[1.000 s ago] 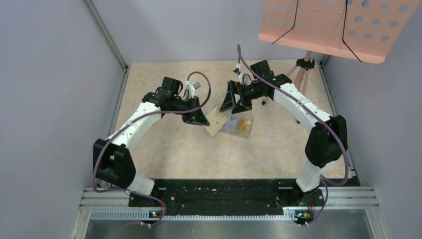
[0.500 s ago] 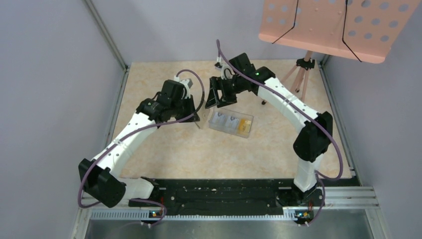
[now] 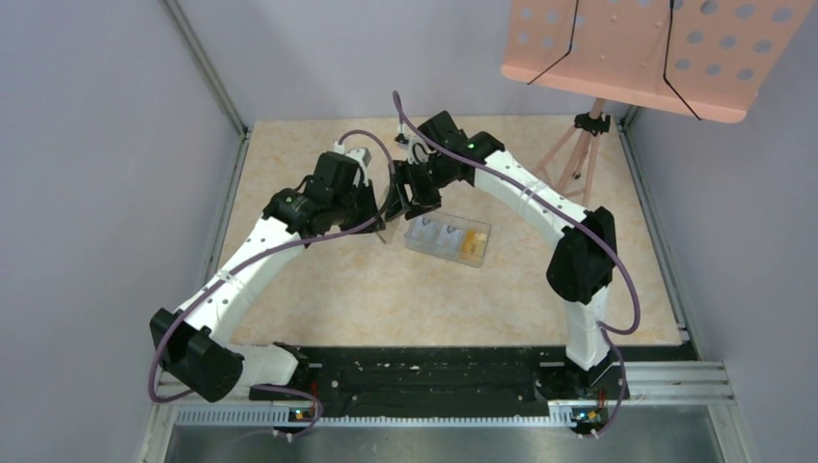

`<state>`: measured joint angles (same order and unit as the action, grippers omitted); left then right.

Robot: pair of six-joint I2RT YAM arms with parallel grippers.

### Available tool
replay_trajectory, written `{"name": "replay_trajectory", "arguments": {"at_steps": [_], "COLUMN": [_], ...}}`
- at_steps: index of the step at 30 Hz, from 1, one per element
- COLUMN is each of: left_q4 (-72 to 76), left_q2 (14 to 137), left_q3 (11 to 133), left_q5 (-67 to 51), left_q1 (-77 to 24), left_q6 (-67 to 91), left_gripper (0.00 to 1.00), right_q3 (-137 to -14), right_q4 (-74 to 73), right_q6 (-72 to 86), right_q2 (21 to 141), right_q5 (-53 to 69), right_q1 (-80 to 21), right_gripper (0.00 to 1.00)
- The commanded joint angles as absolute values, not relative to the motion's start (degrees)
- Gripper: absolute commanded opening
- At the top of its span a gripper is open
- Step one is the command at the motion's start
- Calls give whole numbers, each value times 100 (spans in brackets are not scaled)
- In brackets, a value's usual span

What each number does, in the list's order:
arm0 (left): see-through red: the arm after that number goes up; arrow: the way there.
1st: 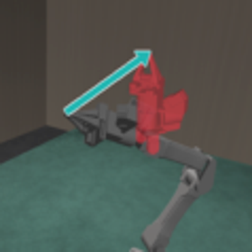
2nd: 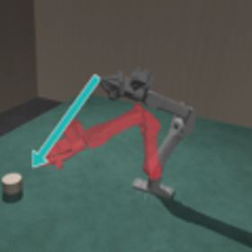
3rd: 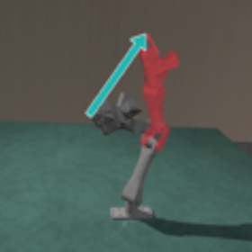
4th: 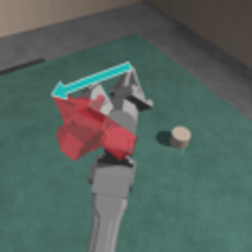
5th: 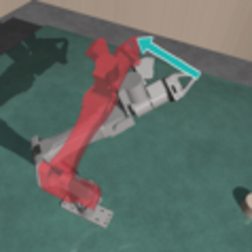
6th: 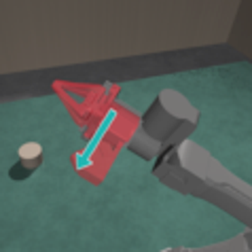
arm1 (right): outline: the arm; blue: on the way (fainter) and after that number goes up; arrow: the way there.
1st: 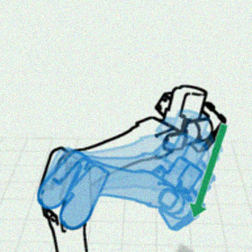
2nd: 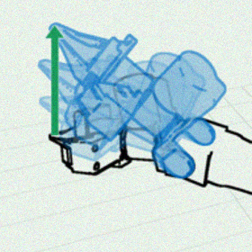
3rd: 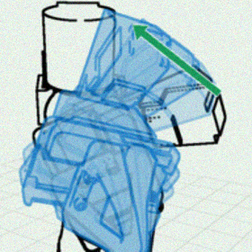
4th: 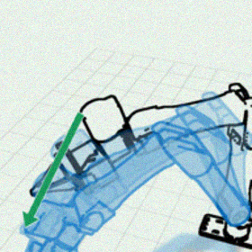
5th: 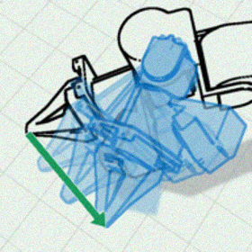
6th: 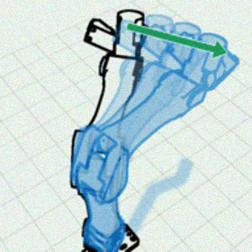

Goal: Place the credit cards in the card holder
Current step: Open the card holder.

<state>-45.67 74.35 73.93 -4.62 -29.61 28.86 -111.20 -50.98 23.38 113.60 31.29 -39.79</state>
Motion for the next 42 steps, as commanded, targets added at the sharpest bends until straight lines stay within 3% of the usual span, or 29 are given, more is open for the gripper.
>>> {"name": "replay_trajectory", "arguments": {"at_steps": [1,10,26,34,42], "left_q4": [-4533,-4420,-3657,-3380,-2935], "left_q2": [7274,7226,6775,6658,6632], "left_q3": [7603,7582,7054,6596,6265], "left_q5": [-428,-551,-422,-629,-1116], "left_q1": [-2993,-3019,-2995,-2790,-2629], "left_q6": [2978,3027,3301,3620,3777], "left_gripper": [0,0,0,0,0], "right_q3": [-11548,-11638,-11391,-10127,-8968], "right_q4": [-5117,-5422,-6241,-5326,-4182], "right_q6": [2440,2393,2060,2197,2510], "right_q2": [11472,11695,11804,10743,9973], "right_q5": [3164,2342,954,2023,3739], "right_q1": [-4089,-4136,-4135,-3266,-2752], "right_gripper": [62,43,34,40,69]}}
